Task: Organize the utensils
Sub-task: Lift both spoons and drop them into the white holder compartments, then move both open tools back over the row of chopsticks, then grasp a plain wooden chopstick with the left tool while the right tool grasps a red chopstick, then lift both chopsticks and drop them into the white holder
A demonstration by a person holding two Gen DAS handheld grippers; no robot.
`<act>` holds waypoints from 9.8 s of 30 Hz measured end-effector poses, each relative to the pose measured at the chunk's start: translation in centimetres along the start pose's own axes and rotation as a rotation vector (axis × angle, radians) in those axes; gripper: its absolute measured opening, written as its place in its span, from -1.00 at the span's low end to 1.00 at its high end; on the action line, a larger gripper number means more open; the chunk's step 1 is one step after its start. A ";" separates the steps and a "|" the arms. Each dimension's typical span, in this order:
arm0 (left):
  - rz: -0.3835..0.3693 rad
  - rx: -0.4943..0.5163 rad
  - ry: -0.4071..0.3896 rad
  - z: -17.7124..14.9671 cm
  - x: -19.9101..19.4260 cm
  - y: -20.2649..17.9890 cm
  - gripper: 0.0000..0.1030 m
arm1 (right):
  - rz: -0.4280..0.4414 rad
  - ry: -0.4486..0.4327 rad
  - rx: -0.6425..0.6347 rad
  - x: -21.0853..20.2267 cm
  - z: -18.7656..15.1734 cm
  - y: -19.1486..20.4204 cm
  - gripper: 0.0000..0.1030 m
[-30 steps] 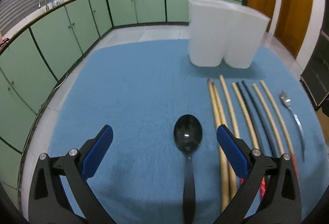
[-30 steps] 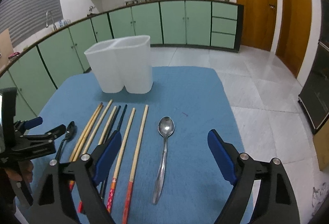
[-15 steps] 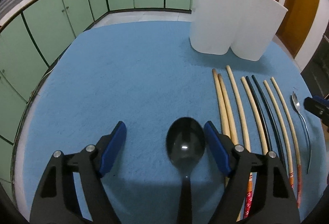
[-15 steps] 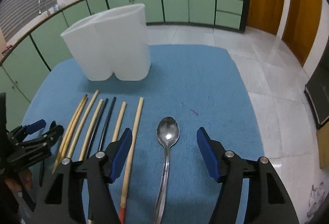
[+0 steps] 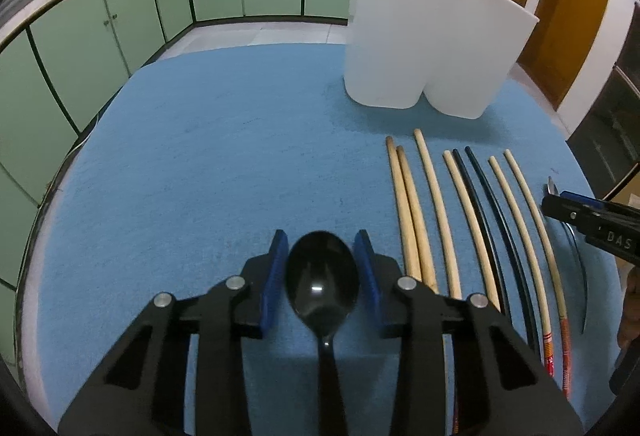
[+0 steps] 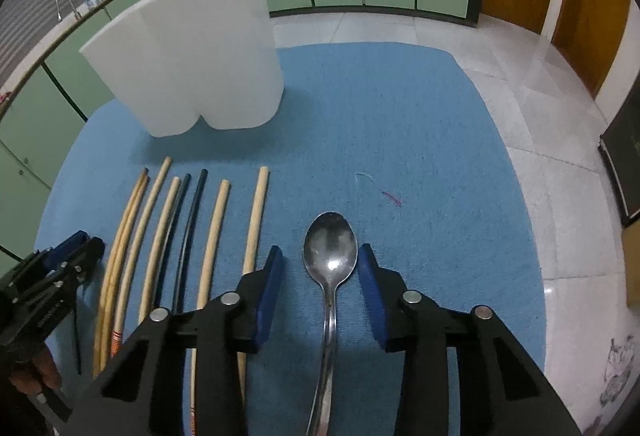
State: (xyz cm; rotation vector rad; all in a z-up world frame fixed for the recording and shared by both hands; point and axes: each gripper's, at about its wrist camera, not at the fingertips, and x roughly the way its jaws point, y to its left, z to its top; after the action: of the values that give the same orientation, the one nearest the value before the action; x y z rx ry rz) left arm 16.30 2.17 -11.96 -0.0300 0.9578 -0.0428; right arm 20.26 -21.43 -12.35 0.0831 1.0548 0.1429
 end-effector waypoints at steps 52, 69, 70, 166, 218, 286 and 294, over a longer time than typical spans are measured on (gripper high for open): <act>-0.096 -0.022 -0.791 20.8 -5.7 -5.0 -0.36 | 0.213 -0.600 -0.071 -11.5 17.5 1.5 -0.47; -0.115 -0.078 -0.696 19.1 -1.6 -4.6 -0.28 | 0.203 -0.480 -0.082 -4.5 16.4 3.0 -0.45; -0.120 -0.082 -0.693 18.9 -1.7 -4.4 -0.17 | 0.209 -0.474 -0.081 -4.4 16.2 3.1 -0.45; -0.090 0.054 -0.067 -10.2 -6.9 -1.4 -0.31 | 0.102 -0.180 -0.046 -8.5 -15.4 0.7 -0.71; -0.093 0.082 -0.272 -5.3 -16.6 -1.7 -0.89 | 0.083 -0.428 -0.134 -18.2 -11.1 1.8 -0.89; -0.132 0.133 -0.602 17.4 -11.5 -6.2 -0.88 | 0.222 -0.545 -0.191 -15.8 14.0 4.6 -0.89; -0.142 0.099 -0.569 14.7 -11.2 -4.5 -0.29 | 0.222 -0.515 -0.183 -14.9 11.4 3.9 -0.53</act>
State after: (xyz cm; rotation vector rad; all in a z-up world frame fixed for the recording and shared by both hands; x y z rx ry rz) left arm 21.83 -1.63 5.86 -0.0170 0.3826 -0.2022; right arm 22.66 -19.94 6.55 0.0662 0.5126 0.3967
